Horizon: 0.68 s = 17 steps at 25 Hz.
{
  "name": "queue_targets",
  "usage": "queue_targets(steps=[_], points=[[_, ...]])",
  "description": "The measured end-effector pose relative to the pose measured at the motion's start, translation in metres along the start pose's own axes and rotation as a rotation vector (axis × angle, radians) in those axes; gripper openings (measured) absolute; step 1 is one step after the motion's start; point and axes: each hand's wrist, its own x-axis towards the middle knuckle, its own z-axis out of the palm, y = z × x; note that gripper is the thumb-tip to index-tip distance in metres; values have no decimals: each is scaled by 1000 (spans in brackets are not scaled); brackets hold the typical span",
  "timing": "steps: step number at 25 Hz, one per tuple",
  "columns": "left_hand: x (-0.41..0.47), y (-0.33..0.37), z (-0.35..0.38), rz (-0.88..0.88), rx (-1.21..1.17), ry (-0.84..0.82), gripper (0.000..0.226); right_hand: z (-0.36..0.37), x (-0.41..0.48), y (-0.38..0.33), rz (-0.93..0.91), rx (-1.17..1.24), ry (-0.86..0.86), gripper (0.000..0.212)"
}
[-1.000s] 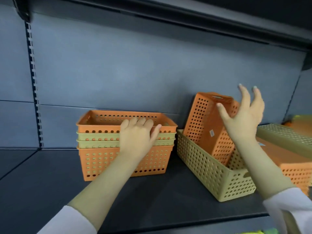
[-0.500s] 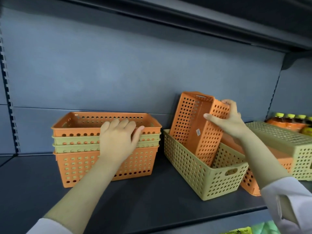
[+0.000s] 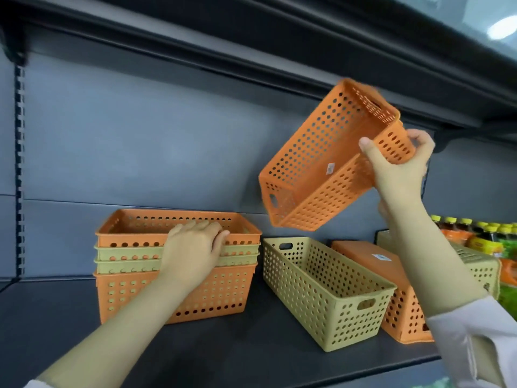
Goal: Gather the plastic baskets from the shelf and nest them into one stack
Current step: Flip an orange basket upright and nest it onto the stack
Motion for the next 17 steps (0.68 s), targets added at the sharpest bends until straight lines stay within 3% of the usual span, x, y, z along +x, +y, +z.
queue_targets(steps=[2,5,7,9,12,17], points=[[3,-3,-14,-61,-205,-93,59,13,-4,-13,109,168,15,78],[15,-8,-43,-209,-722,-135,94,40,-21,-24,321,339,-15,68],[24,-15,-61,-228,-914,-85,88,60,-39,-24,444,342,-48,69],[29,-28,-72,-238,-953,18,69,80,-57,-21,522,288,-121,74],[27,-66,-84,-278,-910,105,62,107,-81,-4,590,208,-206,69],[5,-110,-91,-316,-828,-6,62,136,-122,22,617,68,-298,59]])
